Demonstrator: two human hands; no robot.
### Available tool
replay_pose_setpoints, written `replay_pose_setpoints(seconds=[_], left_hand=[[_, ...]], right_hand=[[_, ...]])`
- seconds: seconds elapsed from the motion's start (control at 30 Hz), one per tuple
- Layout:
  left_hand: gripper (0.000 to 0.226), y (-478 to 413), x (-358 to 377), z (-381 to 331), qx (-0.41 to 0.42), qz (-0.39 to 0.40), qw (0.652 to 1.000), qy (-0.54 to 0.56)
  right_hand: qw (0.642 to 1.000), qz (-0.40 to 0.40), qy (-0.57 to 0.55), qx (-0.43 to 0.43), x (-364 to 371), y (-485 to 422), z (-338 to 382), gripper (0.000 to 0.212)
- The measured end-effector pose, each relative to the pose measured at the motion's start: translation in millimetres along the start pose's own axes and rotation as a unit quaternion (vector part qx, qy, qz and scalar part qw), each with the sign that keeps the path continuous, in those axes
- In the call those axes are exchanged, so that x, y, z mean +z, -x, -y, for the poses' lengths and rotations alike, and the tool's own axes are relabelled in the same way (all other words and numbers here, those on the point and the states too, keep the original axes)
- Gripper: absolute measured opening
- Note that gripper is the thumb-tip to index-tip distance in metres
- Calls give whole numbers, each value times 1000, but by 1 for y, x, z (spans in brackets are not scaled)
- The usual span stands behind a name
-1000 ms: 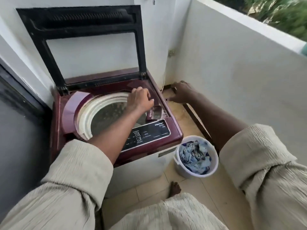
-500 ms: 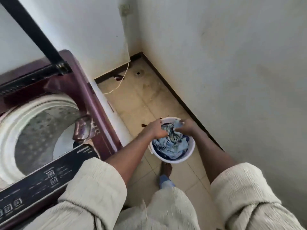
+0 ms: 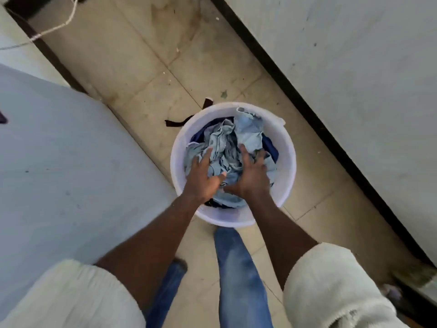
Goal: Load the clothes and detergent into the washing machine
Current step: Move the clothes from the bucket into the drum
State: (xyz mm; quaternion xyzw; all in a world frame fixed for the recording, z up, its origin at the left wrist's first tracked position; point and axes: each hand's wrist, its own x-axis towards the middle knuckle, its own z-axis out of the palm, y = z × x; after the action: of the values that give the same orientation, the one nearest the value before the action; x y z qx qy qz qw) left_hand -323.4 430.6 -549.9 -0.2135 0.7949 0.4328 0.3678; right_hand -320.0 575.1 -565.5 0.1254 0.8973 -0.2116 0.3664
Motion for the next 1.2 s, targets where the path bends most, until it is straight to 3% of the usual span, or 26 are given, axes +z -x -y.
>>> replay_pose_setpoints(seconds=[0.1,0.2,0.33,0.43,0.5,0.6,0.7,0.93,1.2], left_hand=[[97,-38,25,30,10,-42,998,43],[117,-44,28,38,-30,-17,992,122],[91,-16,-2,15,-52,-32,982,181],[102,28,-36,-16,-137,-124,978,93],[97,63,-57,-38,-100,-143,967,188],[74,116,-83,-77,-46,-12,946,319],[52,172,-109,-117,36,10,927,374],[41,291,-222,-191,178,-121,893,395],[43,472,-395,-212,367,-290,817,339]], right_hand=[[993,-25,115,-18,55,-38,-8,128],[993,-66,94,-28,74,-50,-9,84],[994,-90,18,-64,37,-15,15,56],[985,-119,-21,-123,-10,48,36,46],[974,-148,-53,-162,-45,95,50,41],[959,-190,-88,-191,-93,156,72,37],[943,-219,-122,-220,-141,204,102,33],[877,-295,-150,-348,-242,304,202,32],[748,-352,-220,-518,-293,435,370,28]])
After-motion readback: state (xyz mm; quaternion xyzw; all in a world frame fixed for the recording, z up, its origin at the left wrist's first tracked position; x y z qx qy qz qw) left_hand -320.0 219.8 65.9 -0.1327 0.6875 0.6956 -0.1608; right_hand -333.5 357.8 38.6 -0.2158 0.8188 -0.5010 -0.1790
